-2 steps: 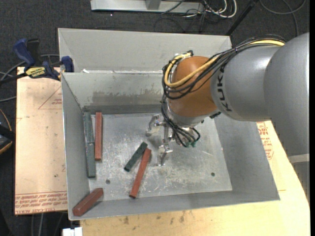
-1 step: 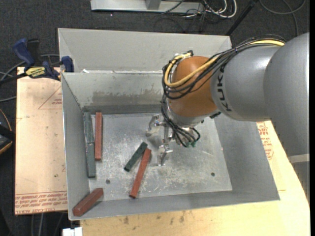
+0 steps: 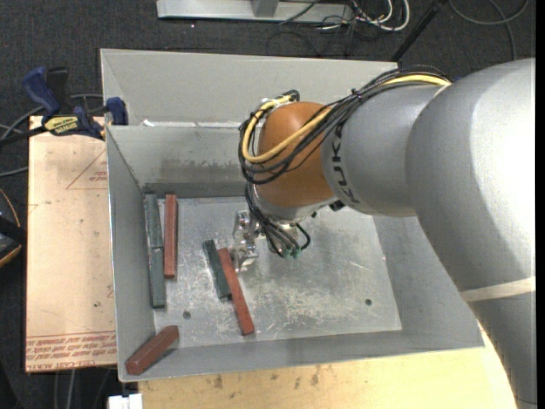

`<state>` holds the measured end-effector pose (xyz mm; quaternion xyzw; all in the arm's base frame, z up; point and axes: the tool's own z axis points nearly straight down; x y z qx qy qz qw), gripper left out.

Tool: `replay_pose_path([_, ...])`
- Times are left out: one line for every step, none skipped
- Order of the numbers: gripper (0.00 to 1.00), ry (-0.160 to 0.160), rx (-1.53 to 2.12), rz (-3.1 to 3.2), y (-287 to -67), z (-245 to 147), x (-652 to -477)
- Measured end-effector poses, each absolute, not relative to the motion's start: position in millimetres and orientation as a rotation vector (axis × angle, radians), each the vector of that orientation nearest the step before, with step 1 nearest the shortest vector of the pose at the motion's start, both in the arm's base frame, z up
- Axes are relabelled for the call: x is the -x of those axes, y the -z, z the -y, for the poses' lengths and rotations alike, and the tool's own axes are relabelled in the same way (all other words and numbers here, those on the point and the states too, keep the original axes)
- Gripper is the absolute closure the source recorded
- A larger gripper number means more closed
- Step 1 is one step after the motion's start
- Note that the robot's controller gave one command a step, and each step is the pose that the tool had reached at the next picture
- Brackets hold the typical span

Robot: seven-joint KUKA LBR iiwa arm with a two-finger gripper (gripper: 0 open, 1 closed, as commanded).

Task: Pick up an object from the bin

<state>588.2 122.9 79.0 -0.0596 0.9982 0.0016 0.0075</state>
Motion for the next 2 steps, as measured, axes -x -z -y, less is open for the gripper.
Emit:
replay_pose_path([0.00, -0.006, 0.185, -3.122, -76.7, -123.0, -587.2])
replay_pose_path([0.00, -0.007, 0.185, -3.121, -76.7, -123.0, -587.2])
